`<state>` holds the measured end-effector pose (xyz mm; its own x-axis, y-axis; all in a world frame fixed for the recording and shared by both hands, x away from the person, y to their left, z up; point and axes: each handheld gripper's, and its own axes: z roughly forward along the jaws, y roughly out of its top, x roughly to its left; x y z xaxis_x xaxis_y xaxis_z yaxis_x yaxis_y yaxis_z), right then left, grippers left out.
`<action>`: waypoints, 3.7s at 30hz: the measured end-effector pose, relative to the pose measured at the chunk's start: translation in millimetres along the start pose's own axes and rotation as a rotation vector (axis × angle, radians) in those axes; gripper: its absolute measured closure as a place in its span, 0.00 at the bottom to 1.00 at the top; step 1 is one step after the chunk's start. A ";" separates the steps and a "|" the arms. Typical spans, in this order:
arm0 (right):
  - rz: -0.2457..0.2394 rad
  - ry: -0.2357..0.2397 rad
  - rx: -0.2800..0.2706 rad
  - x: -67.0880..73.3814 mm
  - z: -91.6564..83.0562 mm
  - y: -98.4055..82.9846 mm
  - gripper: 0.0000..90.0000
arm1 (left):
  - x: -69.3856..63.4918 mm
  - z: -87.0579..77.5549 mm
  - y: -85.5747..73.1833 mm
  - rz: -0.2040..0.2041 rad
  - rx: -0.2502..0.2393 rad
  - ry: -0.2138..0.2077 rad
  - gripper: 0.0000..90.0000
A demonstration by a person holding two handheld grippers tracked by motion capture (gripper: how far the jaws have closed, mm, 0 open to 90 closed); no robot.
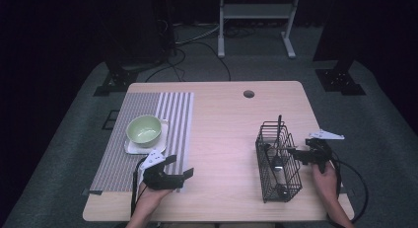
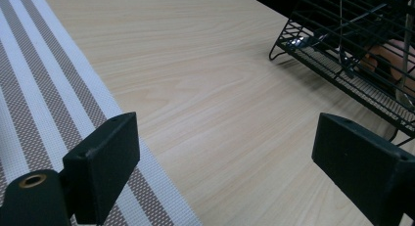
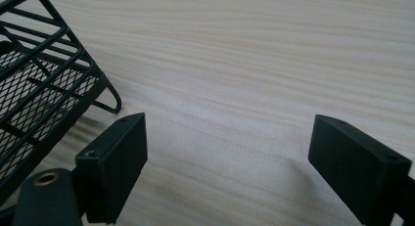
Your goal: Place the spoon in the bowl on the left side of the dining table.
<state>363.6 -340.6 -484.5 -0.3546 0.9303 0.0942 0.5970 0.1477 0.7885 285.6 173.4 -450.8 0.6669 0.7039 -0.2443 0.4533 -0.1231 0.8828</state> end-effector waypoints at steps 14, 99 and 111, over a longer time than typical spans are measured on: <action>-0.005 0.000 -0.003 0.3 -0.3 -0.2 0.15 | -11.5 8.1 1.0 0.002 0.004 -0.048 0.11; -0.007 0.027 -0.015 -0.5 -1.2 -0.5 0.15 | -123.6 110.7 74.6 0.051 0.027 -0.350 0.04; -0.008 0.025 -0.013 -0.2 -1.2 -0.5 0.15 | -133.1 122.5 80.8 0.067 0.044 -0.367 0.04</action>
<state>362.5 -341.2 -484.2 -0.3774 0.9204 0.1028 0.5844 0.1506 0.7974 305.8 -16.0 -396.1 0.8599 0.3971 -0.3208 0.4208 -0.1956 0.8858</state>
